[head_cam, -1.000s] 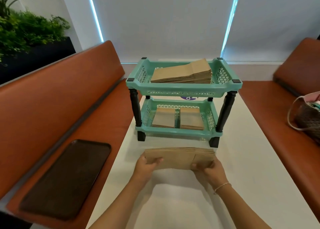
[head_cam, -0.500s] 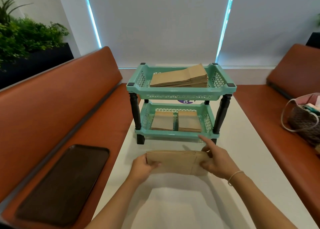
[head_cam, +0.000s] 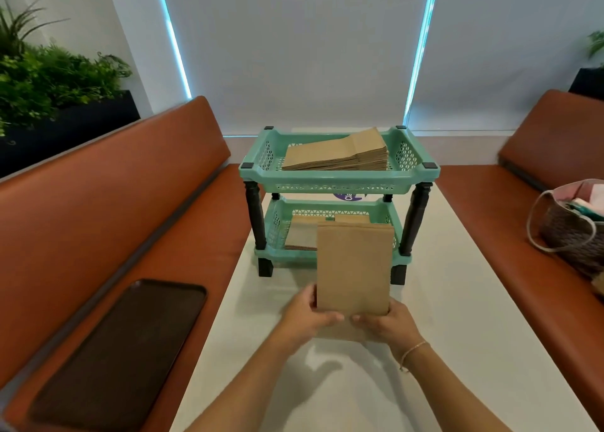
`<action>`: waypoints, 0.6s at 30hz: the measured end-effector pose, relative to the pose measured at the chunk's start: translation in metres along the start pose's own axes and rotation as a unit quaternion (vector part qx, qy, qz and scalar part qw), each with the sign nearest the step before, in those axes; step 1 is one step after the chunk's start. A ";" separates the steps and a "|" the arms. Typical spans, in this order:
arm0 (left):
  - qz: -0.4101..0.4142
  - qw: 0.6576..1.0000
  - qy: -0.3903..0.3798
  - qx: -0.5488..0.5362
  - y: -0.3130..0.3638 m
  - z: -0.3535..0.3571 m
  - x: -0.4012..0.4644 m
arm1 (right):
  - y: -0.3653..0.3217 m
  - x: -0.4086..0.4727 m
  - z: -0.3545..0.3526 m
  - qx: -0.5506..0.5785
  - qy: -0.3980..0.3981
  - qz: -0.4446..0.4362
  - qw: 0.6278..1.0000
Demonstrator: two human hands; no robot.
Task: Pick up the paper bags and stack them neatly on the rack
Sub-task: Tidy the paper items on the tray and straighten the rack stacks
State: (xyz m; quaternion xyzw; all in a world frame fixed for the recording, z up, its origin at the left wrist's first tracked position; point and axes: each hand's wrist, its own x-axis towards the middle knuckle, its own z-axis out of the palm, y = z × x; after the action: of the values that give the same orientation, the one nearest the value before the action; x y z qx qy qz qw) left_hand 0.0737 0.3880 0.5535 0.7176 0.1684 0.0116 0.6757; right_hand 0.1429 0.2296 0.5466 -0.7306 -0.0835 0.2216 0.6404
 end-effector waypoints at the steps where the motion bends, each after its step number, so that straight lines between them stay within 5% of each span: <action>1: 0.005 1.000 0.020 0.013 -0.005 0.006 0.002 | 0.001 0.000 0.003 0.005 0.006 0.000 1.000; 9: 0.055 0.996 0.062 0.013 0.005 0.006 0.007 | -0.015 0.007 0.008 -0.006 0.029 -0.083 0.996; 13: 0.006 0.998 0.039 0.041 -0.016 0.005 0.007 | -0.004 0.010 0.011 -0.094 0.034 -0.060 0.993; 18: -0.027 0.993 0.027 0.110 -0.028 0.001 0.011 | -0.021 0.008 0.008 -0.063 0.017 -0.077 0.995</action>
State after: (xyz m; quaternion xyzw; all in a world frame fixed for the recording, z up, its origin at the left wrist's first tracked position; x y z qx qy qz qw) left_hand 0.0775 0.3905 0.5236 0.7822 0.2065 -0.0060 0.5878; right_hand 0.1498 0.2429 0.5644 -0.7647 -0.1431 0.1535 0.6093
